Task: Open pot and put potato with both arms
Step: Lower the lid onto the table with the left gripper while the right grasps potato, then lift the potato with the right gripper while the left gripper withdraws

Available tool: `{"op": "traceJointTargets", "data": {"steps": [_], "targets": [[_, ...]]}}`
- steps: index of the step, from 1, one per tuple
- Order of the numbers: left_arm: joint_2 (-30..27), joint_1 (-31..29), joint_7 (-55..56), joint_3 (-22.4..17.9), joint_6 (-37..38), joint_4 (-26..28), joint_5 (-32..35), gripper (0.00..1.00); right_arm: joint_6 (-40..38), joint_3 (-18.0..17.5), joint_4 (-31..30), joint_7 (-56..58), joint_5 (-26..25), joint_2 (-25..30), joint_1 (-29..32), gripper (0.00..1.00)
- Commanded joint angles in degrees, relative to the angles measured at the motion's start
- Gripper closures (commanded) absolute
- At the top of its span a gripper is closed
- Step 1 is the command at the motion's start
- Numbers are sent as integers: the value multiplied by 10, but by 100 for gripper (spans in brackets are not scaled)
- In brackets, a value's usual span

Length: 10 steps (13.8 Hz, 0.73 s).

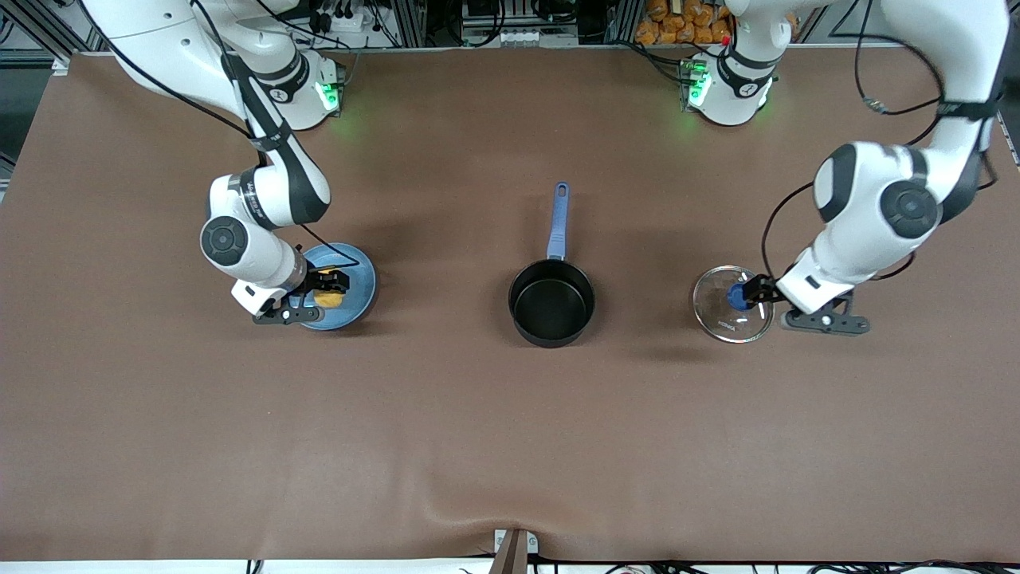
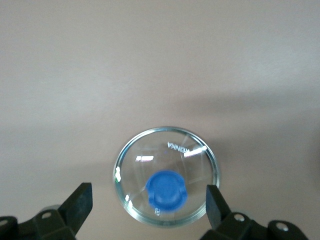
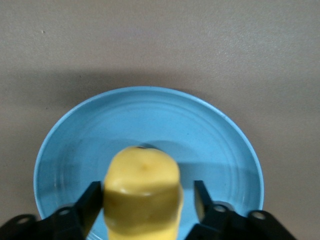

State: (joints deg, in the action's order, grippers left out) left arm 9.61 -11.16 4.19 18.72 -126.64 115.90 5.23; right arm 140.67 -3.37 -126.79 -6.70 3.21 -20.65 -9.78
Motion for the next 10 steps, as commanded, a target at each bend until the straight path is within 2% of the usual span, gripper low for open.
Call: {"op": "traceJointTargets", "data": {"steps": [1,2,3,7,8,10], "targets": [[-19,-3,28,19,134,-93,1,0,8,-6,-8,-8,-13,7,2,93],[-21,-3,37,22,177,-123,0,0,-7,-7,0,-8,-13,10,-1,100],[-26,-3,37,22,216,-155,-9,0,-29,-8,22,-9,-12,14,-4,100],[-59,-17,38,17,307,-222,-55,0,-220,-9,191,-77,-2,9,-46,100],[-69,-25,39,16,317,-230,-61,0,-245,-9,230,-82,11,8,-56,100],[-80,-36,37,17,326,-237,-66,0,-282,-9,322,-95,76,-16,-83,100]]}}
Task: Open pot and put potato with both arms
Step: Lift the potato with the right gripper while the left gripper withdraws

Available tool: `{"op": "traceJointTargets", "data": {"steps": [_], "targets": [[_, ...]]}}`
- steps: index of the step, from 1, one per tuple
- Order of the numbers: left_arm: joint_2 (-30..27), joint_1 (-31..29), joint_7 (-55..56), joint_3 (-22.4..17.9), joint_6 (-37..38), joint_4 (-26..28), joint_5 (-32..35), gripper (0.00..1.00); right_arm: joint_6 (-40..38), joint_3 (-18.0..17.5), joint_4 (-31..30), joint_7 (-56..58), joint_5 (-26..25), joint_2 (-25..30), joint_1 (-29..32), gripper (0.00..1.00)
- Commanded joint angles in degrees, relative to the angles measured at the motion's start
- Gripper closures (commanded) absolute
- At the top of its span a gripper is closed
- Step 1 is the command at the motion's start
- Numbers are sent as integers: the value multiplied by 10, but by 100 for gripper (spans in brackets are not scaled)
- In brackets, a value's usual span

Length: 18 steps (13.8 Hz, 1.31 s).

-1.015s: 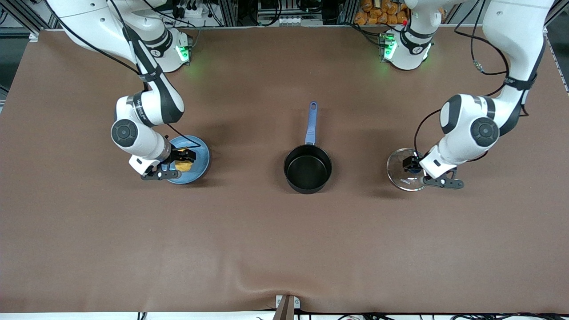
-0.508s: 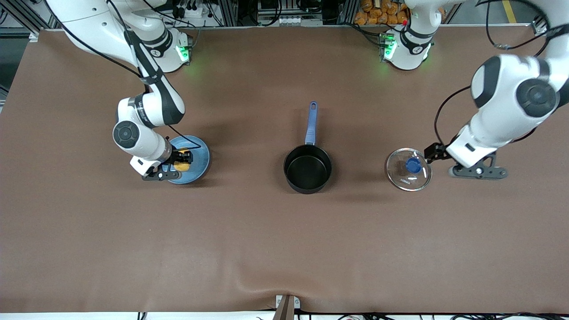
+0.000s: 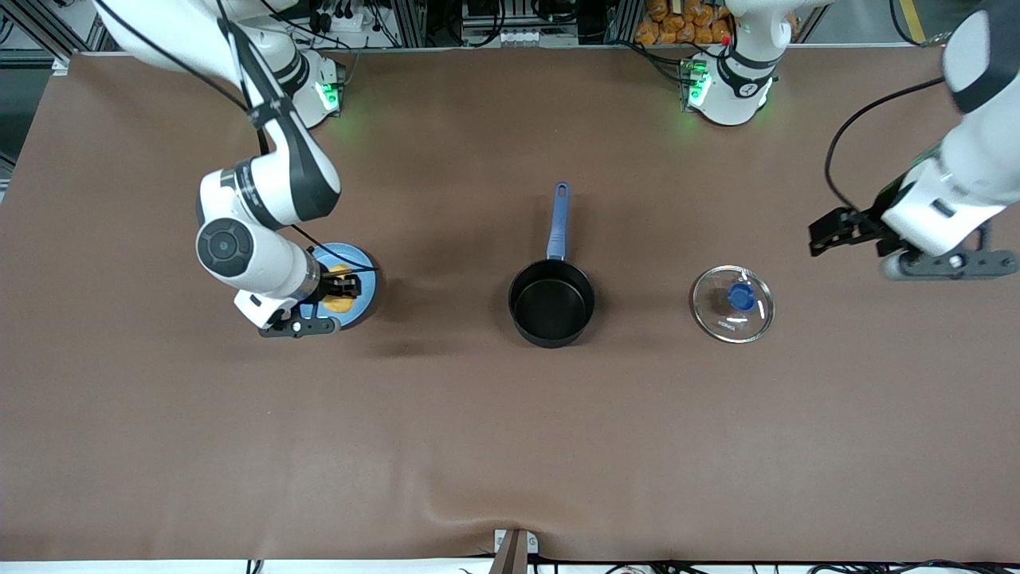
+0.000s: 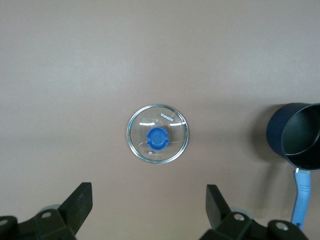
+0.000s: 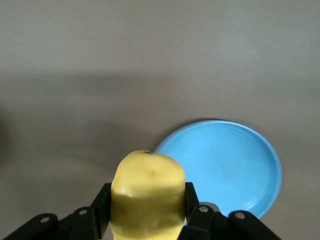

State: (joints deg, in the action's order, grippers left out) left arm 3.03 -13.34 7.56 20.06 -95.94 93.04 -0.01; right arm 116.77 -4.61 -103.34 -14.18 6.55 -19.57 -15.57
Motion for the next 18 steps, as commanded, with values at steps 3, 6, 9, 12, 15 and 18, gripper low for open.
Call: {"op": "traceJointTargets", "data": {"steps": [3,6,9,12,15,18], "targets": [[-23,-15,6,4,22,-22,-14,0,-53,5,222,-109,77,-101,-87,100],[-22,-12,-2,8,40,-41,-5,0,-47,8,365,-223,72,-204,-158,100],[-31,-9,-66,3,40,-41,-3,0,-17,8,409,-241,72,-247,-193,100],[-32,-1,-106,-23,40,-42,-5,0,47,14,410,-250,71,-297,-237,100],[-36,90,-96,-108,40,-42,-11,0,67,15,417,-266,71,-328,-249,100],[-38,104,-86,-129,40,-48,-14,0,71,15,422,-272,71,-341,-261,100]]}}
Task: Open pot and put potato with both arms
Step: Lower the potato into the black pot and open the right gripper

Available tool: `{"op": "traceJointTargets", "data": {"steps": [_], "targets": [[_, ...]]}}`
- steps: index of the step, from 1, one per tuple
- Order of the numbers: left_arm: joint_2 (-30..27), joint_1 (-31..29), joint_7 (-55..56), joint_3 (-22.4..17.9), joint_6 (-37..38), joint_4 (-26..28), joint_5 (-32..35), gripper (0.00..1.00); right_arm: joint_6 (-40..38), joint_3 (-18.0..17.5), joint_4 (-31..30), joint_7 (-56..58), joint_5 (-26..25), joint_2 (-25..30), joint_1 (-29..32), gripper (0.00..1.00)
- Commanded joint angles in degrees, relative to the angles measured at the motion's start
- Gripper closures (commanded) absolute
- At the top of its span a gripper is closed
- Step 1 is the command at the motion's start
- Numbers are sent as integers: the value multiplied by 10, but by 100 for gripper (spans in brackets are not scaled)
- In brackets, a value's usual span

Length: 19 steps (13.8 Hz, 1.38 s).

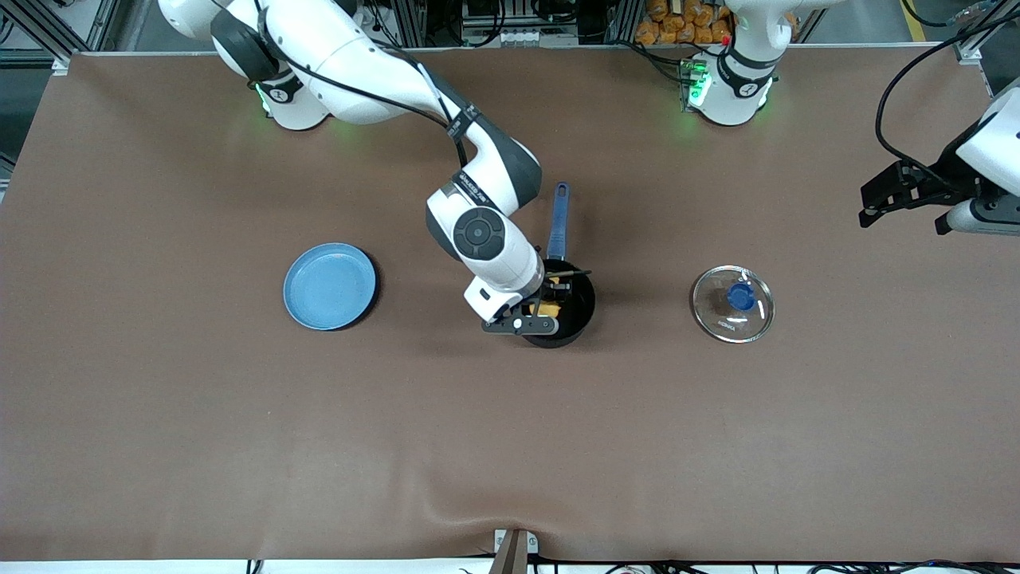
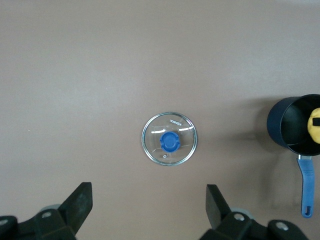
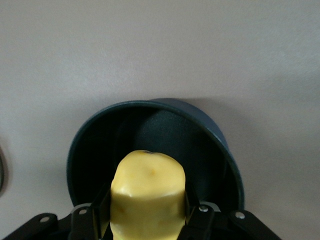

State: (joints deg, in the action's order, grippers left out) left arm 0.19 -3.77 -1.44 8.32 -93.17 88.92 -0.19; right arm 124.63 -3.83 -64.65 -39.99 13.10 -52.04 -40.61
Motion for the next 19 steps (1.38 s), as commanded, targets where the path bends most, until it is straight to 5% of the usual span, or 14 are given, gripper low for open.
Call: {"op": "traceJointTargets", "data": {"steps": [1,6,9,16,18,19], "targets": [[-10,7,4,-11,12,-8,-12,0,-8,8,36,-18,5,-21,-12,100],[-10,18,7,-20,18,-8,-10,0,17,8,41,-18,-17,-42,-22,100],[-12,121,5,-134,26,-8,-12,0,19,8,42,-18,-19,-53,-23,100],[-14,78,6,-86,29,-8,-11,0,61,8,42,-19,-19,-78,-38,100],[-14,77,4,-88,29,-8,-11,0,64,8,40,-18,-21,-79,-38,79],[-14,77,5,-88,29,-8,-11,0,64,8,38,-19,-39,-79,-39,52]]}}
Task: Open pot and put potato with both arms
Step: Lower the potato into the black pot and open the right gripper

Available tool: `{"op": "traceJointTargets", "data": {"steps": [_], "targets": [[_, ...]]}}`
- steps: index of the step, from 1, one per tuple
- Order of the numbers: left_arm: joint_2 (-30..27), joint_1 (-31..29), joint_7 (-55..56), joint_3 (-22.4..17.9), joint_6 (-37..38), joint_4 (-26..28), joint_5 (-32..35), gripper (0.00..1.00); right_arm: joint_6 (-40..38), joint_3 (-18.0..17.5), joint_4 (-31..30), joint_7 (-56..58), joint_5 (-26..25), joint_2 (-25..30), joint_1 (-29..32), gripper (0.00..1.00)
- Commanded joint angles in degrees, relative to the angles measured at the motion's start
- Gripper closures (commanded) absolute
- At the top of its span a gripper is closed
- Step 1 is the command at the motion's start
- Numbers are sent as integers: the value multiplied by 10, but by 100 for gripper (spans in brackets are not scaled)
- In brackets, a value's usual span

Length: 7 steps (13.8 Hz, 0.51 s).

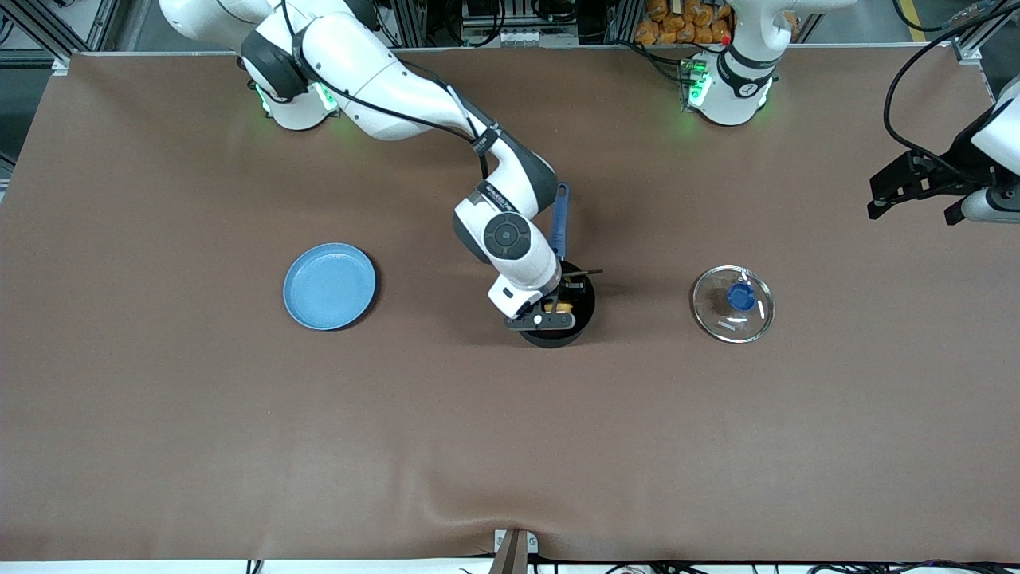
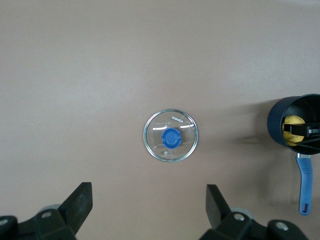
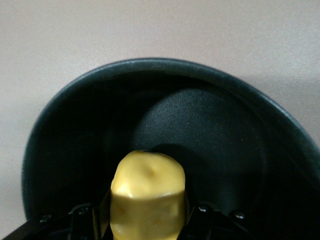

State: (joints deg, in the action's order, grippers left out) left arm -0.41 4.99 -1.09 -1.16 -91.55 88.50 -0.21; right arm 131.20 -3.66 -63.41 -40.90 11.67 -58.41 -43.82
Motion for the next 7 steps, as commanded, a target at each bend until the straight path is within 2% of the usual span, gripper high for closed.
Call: {"op": "traceJointTargets", "data": {"steps": [1,2,7], "targets": [[-8,-10,5,9,13,-3,-11,0,0,6,25,-8,-58,-15,-7,1],[-8,-5,3,5,13,-4,-11,0,0,4,24,-7,-79,-15,-6,0],[-13,-5,12,5,9,-3,-10,0,-23,-6,29,-19,-67,9,4,0]]}}
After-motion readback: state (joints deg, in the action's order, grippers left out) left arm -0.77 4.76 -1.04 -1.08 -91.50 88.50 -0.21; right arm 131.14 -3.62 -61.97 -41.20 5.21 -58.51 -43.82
